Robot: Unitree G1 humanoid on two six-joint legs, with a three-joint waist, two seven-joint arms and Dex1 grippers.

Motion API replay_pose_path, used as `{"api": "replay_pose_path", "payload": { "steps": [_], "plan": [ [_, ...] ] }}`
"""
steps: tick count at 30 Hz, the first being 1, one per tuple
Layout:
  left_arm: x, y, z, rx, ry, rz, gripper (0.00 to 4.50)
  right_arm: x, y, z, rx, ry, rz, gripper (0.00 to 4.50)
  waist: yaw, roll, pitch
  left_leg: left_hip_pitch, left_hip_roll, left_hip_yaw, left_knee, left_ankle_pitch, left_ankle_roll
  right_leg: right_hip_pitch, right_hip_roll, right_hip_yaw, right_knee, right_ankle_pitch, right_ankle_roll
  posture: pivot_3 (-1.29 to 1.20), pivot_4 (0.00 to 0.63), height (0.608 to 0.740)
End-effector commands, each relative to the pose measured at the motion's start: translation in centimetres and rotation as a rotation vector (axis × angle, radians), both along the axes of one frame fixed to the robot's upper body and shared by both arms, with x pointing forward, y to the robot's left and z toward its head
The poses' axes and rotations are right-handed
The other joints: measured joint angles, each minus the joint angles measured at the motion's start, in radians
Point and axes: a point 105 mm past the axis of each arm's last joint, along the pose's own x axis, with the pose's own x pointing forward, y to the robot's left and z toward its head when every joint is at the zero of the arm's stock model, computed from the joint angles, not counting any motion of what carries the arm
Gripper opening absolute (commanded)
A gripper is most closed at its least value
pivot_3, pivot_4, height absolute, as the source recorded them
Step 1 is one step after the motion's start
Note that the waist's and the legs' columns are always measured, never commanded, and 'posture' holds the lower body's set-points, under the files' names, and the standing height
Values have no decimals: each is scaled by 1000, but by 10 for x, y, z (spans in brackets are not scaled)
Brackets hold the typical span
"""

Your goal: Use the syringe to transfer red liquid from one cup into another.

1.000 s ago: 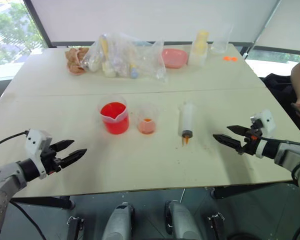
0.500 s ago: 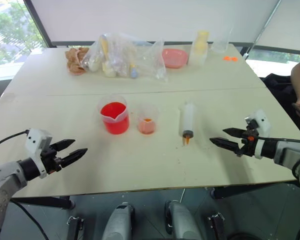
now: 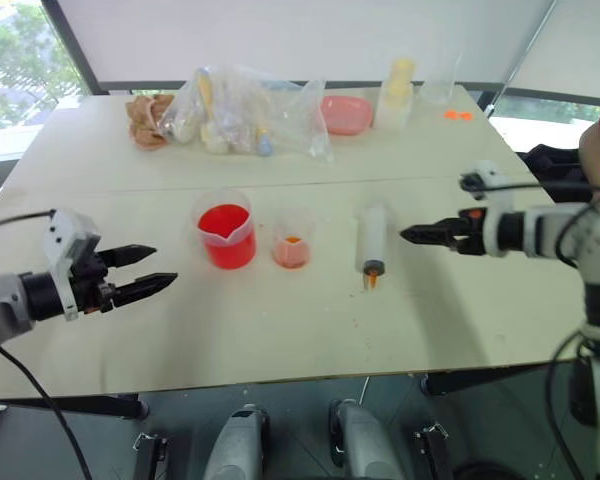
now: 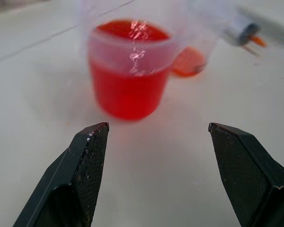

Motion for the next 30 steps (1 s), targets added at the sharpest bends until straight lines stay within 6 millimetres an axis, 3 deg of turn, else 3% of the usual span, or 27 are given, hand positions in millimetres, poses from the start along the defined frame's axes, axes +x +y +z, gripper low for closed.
{"api": "replay_pose_path", "payload": {
  "steps": [1,7,13,16,19,22,24,29,30],
  "plan": [
    [-6,-10,11,5,-13,-61,3544,11,5,4,38,75,-37,4451,1,0,0,-1,0,0,-1,0,0,-1,0,0,0,0,0,0,150,740],
    [-14,-10,29,14,-53,-87,3544,35,26,-7,12,160,-47,4451,0,0,0,-2,-2,1,-1,0,0,-2,0,0,1,0,1,0,150,740],
    [-21,-21,63,-108,-171,-127,3544,50,40,-40,-83,248,-53,4451,-2,0,0,-2,-3,1,-1,0,0,-3,1,0,2,1,1,0,150,740],
    [-20,-28,66,-158,-187,-136,3544,53,40,-56,-141,274,-59,4451,-4,-2,-1,1,-3,1,0,0,0,0,1,0,2,2,3,0,150,740],
    [-18,-29,54,-164,-163,-114,3544,56,41,-69,-214,274,-61,3648,-17,-3,-2,4,-3,0,0,0,0,4,1,0,2,2,3,0,150,740],
    [-18,-24,40,-167,-125,-74,3544,57,41,-75,-224,280,-86,2107,-29,-4,-2,9,-3,-1,-1,0,0,8,1,0,2,0,1,0,150,740],
    [-19,-21,30,-156,-89,-56,3544,56,42,-77,-211,292,-94,1464,-28,-4,-3,12,-2,0,-1,0,0,11,2,0,2,0,1,0,150,740],
    [-25,-13,2,-106,-3,-13,3544,54,46,-74,-153,313,-102,1396,-26,-6,-4,15,-1,-1,-1,0,0,14,1,0,2,0,0,0,150,740],
    [-27,-11,-5,-108,22,4,3544,58,50,-65,-128,262,-85,1396,-26,-6,-4,15,-1,-1,-1,0,0,13,1,0,2,0,0,0,150,740]
  ]
}}
